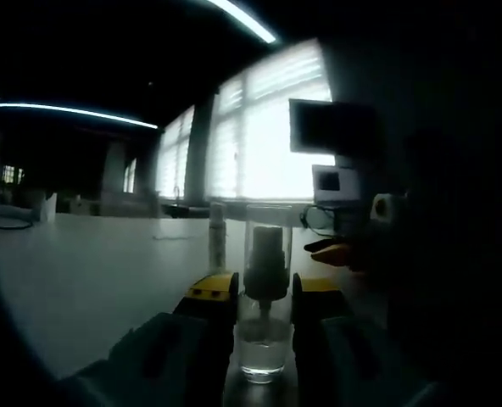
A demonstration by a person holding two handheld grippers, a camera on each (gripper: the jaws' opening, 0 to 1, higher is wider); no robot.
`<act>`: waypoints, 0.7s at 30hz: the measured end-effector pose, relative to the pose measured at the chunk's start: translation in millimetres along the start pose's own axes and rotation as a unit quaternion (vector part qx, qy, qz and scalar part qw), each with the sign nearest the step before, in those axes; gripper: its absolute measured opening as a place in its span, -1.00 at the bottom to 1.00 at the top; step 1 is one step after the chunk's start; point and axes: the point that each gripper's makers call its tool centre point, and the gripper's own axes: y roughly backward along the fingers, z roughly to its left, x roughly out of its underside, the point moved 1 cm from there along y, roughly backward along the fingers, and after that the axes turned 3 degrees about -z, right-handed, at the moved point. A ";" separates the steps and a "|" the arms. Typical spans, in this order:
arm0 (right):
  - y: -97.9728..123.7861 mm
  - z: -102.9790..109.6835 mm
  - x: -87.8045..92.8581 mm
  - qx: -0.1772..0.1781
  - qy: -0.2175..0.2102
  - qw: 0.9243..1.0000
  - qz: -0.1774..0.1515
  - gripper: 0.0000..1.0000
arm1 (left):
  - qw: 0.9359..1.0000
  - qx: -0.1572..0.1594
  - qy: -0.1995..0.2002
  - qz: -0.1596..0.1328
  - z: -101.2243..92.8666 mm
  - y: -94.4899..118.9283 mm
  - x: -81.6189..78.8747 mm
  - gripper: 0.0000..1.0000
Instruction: Clamp pump bottle remove cover press pump head put on cover
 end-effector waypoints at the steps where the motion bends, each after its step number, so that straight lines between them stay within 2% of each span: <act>1: -0.4 0.0 1.0 -0.001 -0.003 1.000 0.004 -0.58 | 1.000 0.001 0.001 0.000 -0.2 -0.5 0.1 -0.67; 3: -1.6 -0.2 3.0 0.000 -0.023 1.000 0.016 -0.58 | 1.000 0.002 0.007 0.002 0.7 -0.4 0.5 -0.67; 6: -1.1 7.2 -0.5 -0.002 -0.042 0.999 0.017 -0.59 | 1.000 0.001 0.010 0.003 0.8 -0.2 1.0 -0.67; 10: 4.2 28.1 -8.2 -0.009 -0.032 0.999 0.018 -0.59 | 1.000 -0.003 0.004 0.005 1.9 -1.0 1.9 -0.67; 17: -0.7 61.0 -46.8 -0.025 -0.034 0.999 -0.009 -0.59 | 1.000 -0.006 -0.001 0.009 1.7 -0.7 3.0 -0.67; 21: -9.5 78.2 -61.5 -0.037 -0.031 0.999 -0.008 -0.60 | 1.000 -0.006 -0.001 0.010 2.3 -0.6 3.5 -0.67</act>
